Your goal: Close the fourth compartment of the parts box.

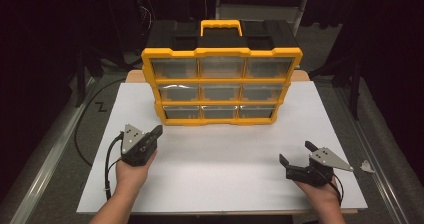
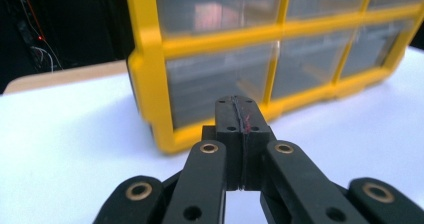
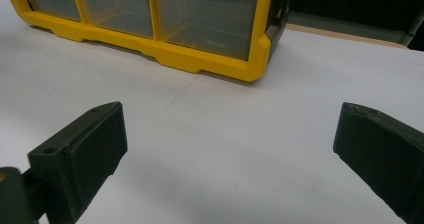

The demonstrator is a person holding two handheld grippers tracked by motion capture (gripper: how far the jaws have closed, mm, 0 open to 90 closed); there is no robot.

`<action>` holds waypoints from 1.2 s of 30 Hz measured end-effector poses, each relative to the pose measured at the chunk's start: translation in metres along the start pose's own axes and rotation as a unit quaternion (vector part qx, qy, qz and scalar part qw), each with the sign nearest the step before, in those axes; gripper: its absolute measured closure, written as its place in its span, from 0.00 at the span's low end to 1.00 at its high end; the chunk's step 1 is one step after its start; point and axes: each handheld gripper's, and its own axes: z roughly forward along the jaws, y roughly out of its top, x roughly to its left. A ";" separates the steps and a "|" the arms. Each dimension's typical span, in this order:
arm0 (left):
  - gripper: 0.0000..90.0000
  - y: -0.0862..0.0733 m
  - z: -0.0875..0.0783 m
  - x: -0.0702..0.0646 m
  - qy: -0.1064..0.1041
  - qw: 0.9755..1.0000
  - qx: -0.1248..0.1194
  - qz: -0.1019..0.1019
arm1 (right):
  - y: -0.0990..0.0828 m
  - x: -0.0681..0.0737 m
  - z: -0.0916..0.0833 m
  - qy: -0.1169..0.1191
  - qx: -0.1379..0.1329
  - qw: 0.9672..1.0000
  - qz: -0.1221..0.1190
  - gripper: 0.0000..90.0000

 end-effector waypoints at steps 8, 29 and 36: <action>0.94 -0.037 -0.019 0.009 -0.008 1.000 0.014 0.000 | 0.000 0.003 0.000 0.001 0.003 1.000 0.001 0.02; 0.40 -0.045 -0.026 0.017 -0.020 1.000 0.020 0.006 | 0.003 0.007 -0.003 0.003 -0.003 1.000 0.000 0.02; 0.24 -0.045 -0.026 0.017 -0.016 1.000 0.018 0.008 | 0.003 0.006 -0.004 0.005 -0.005 1.000 0.001 0.02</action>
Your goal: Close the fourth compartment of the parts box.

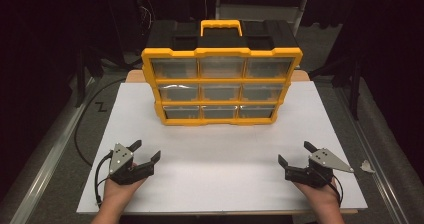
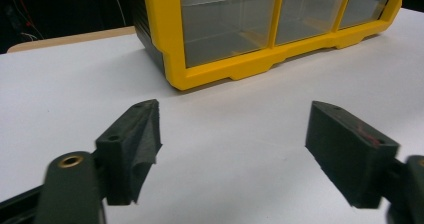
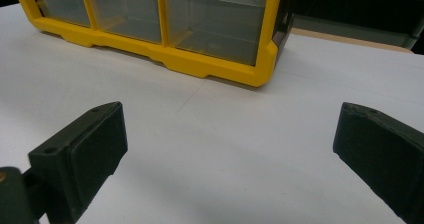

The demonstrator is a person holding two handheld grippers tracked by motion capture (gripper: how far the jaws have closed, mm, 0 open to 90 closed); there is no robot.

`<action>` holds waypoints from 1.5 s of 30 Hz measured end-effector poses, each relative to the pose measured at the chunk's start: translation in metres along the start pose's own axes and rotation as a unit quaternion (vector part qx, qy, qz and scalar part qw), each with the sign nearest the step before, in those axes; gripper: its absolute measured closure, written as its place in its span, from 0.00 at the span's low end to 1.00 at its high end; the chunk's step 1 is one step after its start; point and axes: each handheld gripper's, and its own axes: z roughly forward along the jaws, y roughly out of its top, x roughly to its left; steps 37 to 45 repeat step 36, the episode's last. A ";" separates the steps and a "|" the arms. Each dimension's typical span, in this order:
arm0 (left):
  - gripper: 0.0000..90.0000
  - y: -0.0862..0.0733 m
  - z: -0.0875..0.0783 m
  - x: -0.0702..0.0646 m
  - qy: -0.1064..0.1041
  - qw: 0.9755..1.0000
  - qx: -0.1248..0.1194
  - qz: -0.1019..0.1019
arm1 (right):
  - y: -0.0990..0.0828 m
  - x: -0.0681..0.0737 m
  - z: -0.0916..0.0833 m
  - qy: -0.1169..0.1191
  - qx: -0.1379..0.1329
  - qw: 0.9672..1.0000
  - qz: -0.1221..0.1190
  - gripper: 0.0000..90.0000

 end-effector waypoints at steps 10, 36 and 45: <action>0.02 0.001 0.000 0.005 0.013 1.000 0.015 -0.008 | 0.001 0.002 0.002 0.003 0.001 1.000 -0.003 0.02; 0.00 0.000 -0.003 0.012 0.010 1.000 0.011 -0.020 | 0.000 0.002 0.002 0.006 -0.002 1.000 0.008 0.02; 0.00 0.000 -0.003 0.012 0.010 1.000 0.011 -0.020 | 0.000 0.002 0.002 0.006 -0.002 1.000 0.008 0.02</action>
